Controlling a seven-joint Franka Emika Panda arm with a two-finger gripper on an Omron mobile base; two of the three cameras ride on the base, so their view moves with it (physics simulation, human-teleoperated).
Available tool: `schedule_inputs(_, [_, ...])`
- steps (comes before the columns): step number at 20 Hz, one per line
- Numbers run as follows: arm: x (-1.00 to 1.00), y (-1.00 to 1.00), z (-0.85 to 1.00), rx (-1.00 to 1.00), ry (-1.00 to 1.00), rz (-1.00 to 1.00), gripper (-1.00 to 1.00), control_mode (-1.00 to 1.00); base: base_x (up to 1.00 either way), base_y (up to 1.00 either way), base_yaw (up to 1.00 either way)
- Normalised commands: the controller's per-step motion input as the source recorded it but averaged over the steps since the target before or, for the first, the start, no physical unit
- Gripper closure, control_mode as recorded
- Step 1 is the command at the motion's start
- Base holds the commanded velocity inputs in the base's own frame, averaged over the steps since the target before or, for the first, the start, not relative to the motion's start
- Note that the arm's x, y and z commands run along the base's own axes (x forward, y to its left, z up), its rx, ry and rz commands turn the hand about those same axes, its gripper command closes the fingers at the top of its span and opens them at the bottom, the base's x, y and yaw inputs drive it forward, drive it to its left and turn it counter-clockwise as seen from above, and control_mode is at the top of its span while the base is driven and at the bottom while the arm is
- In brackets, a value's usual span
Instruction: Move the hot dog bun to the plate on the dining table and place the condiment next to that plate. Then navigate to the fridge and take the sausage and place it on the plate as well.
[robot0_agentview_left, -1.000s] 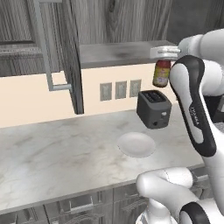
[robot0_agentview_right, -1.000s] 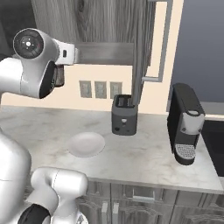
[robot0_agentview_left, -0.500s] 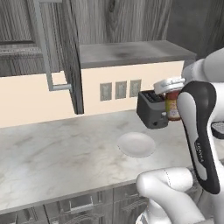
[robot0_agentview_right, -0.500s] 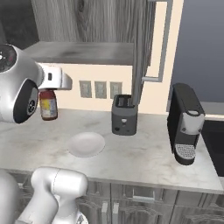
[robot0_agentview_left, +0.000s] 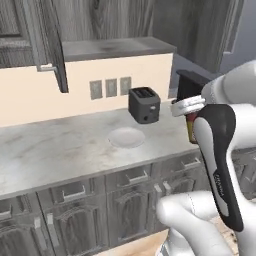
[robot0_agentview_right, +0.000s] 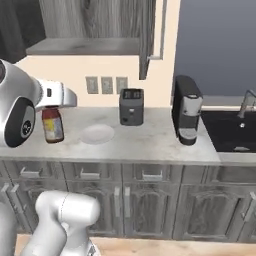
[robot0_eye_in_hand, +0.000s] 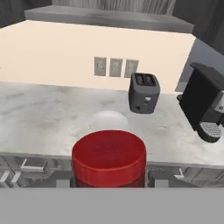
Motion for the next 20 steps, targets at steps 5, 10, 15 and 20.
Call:
schedule_inputs(5, [0.00, 0.00, 0.00, 0.00, 0.00, 0.00, 1.00, 1.00, -0.56, -0.33, -0.72])
schedule_inputs(10, [0.00, 0.00, 0.00, 0.00, 0.00, 0.00, 1.00, 1.00, -0.05, 0.00, -0.98])
schedule_inputs(15, [0.00, 0.00, 0.00, 0.00, 0.00, 0.00, 1.00, 1.00, 0.00, 0.00, -1.00])
schedule_inputs(20, [0.00, 0.00, 0.00, 0.00, 0.00, 0.00, 1.00, 1.00, 0.00, -0.07, -0.98])
